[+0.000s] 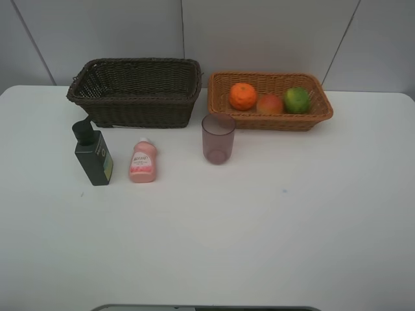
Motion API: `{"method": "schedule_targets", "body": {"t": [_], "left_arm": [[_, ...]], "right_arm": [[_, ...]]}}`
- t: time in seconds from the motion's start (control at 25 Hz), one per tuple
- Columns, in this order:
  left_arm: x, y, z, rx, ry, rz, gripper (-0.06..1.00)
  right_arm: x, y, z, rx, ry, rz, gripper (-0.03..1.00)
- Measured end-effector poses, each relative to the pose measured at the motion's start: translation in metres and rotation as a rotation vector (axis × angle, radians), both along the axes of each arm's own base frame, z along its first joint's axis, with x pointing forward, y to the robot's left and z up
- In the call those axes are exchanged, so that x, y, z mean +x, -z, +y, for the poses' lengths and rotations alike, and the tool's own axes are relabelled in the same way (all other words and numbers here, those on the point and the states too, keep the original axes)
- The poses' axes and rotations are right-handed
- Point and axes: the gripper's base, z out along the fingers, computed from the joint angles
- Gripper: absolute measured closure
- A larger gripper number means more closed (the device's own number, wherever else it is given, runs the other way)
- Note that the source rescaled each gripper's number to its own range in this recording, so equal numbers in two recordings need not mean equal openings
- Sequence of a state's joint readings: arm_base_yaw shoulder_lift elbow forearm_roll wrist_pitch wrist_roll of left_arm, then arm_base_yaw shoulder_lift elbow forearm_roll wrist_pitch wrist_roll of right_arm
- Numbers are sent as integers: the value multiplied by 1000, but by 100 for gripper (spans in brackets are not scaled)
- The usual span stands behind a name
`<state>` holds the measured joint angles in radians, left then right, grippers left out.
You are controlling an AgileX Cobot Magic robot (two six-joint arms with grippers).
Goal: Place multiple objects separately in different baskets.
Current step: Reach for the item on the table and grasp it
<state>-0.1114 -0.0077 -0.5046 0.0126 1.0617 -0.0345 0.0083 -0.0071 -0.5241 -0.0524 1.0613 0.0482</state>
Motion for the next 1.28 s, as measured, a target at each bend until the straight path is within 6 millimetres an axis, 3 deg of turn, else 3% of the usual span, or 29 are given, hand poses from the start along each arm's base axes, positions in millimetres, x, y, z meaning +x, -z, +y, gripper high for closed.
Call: {"method": "schedule_targets", "body": {"t": [1.04, 1.16, 1.28], "left_arm": [[2, 0, -1, -9, 7, 12, -1], [18, -11, -4, -21, 16, 45, -1], [51, -26, -11, -30, 41, 101, -1]], "right_arm": [[0, 0, 0, 0, 0, 0, 36], [0, 0, 0, 0, 0, 0, 36], [0, 0, 0, 0, 0, -1, 36]]}}
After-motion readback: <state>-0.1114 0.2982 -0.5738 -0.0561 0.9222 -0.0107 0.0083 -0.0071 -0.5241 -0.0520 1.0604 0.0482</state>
